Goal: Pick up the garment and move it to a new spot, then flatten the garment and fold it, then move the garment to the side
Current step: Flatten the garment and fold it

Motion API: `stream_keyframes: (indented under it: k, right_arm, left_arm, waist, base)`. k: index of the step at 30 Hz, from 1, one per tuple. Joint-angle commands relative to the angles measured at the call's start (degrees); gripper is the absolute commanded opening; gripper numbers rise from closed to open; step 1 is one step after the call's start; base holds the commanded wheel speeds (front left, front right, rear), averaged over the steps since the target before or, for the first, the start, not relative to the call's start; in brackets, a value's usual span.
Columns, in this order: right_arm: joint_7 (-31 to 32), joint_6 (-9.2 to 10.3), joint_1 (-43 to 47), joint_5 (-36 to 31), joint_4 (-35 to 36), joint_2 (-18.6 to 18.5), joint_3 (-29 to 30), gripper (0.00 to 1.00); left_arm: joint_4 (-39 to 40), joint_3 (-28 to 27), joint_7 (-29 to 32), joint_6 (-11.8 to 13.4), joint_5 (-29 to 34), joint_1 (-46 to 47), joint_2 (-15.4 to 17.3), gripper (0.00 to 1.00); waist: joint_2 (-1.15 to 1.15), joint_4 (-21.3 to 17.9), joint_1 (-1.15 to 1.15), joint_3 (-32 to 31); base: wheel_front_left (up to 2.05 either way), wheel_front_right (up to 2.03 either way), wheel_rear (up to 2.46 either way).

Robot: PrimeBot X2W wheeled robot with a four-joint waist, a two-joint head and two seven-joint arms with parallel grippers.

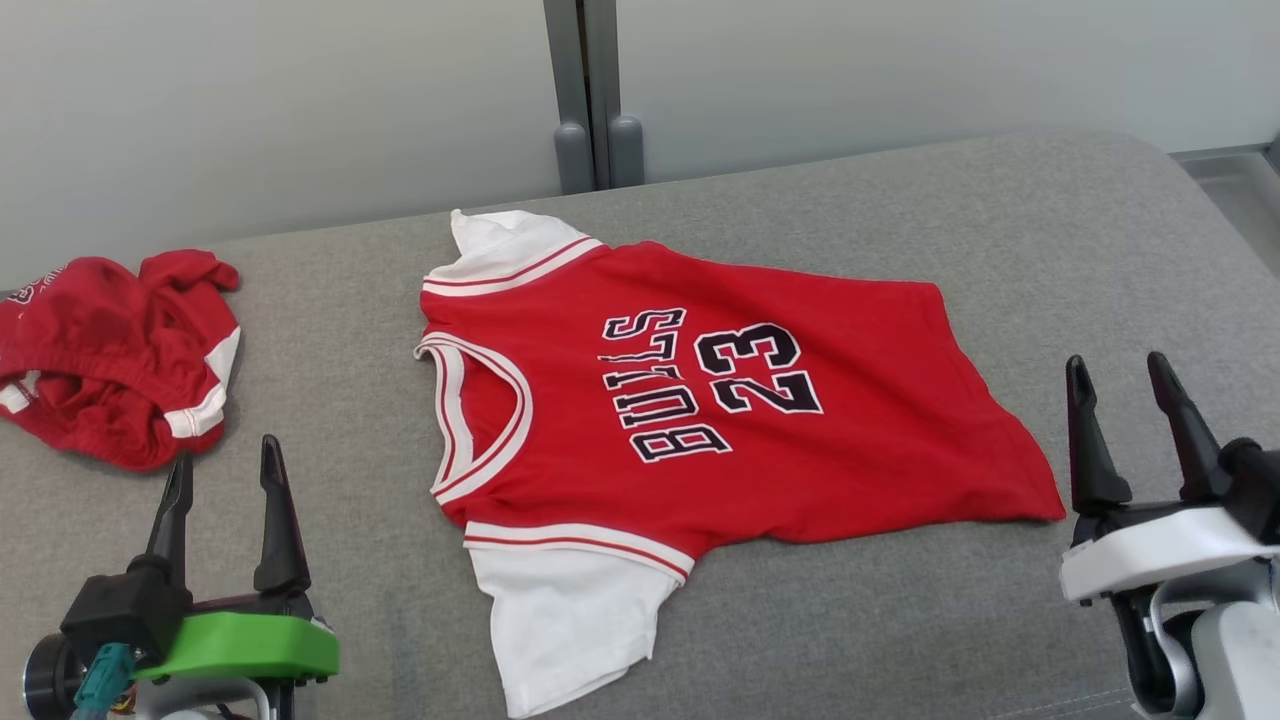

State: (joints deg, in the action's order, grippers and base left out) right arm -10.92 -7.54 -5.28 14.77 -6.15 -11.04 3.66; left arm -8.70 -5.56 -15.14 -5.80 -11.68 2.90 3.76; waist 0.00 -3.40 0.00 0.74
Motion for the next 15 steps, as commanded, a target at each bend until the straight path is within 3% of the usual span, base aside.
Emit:
stream_keyframes:
  k: [1,7,15]
  right_arm:
    - [-1.7,0.08,0.9,0.9,-0.7,0.2,-1.1,1.00]
    - [-4.2,0.09,1.9,4.0,-4.6,-2.0,-8.9,1.00]
    - [-4.3,0.09,0.1,5.8,-5.1,-2.1,-12.2,1.00]
  left_arm:
    - [0.3,-0.4,0.0,0.1,0.5,-1.1,-0.2,1.00]
    - [-0.5,0.1,0.0,-0.3,3.0,-3.0,-0.5,1.00]
    - [-1.9,1.4,0.0,-0.8,2.5,-2.7,-0.8,1.00]
  waist:
    - [0.00,0.4,0.00,-0.1]
    - [0.00,1.6,0.00,-0.1]
    - [0.00,2.6,0.00,0.0]
  base:
    - [0.00,0.00,0.00]
    - [0.00,0.00,0.00]
    - [0.00,0.00,0.00]
